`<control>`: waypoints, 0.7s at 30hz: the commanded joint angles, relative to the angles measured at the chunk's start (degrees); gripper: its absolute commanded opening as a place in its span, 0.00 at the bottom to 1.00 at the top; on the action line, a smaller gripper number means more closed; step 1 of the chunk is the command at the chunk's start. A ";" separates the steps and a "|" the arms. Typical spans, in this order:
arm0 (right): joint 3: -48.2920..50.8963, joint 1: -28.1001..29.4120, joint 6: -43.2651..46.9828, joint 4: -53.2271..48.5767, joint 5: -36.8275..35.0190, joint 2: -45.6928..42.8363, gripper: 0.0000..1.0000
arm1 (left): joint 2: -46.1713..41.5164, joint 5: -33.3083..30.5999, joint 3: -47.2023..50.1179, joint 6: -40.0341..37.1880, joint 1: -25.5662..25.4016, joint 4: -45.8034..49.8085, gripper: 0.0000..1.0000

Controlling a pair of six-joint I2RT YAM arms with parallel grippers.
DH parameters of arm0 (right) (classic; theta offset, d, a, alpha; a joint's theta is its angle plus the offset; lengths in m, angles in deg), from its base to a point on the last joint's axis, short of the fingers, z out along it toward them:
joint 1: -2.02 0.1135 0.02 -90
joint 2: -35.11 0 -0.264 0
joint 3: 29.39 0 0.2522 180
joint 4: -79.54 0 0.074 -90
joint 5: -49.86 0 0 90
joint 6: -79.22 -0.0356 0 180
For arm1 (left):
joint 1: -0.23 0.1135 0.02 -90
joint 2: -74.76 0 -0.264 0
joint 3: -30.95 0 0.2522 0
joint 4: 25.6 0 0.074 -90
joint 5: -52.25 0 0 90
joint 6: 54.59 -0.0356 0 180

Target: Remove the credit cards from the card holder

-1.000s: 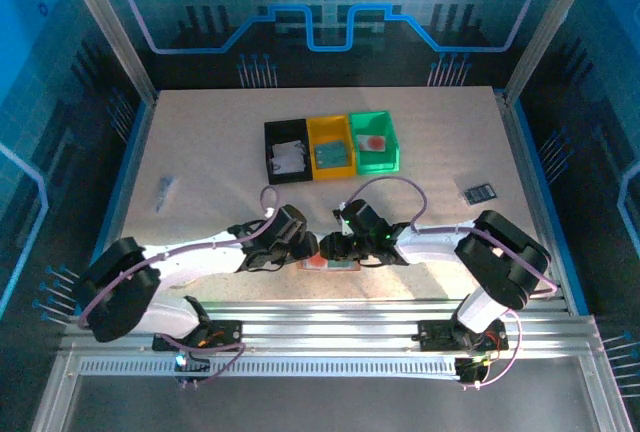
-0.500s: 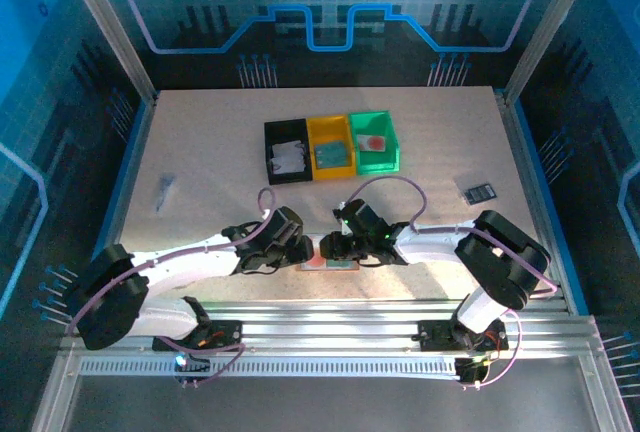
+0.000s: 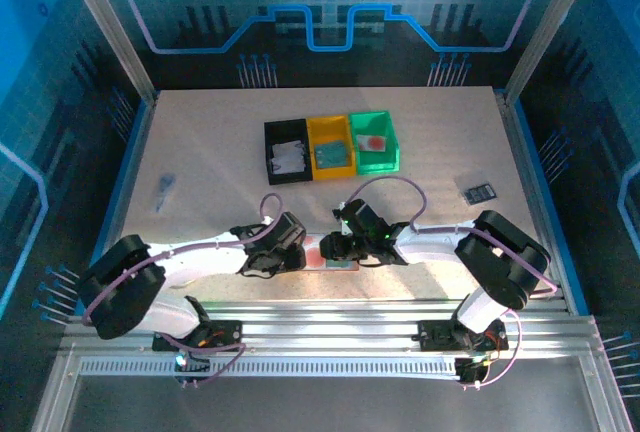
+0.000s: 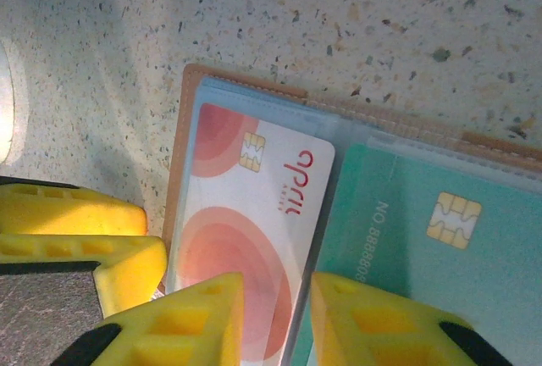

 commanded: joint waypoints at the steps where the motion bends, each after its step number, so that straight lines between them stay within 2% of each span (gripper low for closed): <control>1: -0.85 0.86 0.49 -1.45 0.08 0.74 0.27 | 0.60 -2.64 -0.22 -1.60 -0.48 3.63 0.39; 7: -0.76 0.97 0.71 -1.52 0.01 0.85 0.26 | -0.46 -3.81 0.00 -1.78 -0.45 4.24 0.34; 21: -2.48 1.67 1.00 -4.80 -0.77 -0.84 0.26 | 7.66 -1.04 -0.03 -2.55 -0.48 2.35 0.30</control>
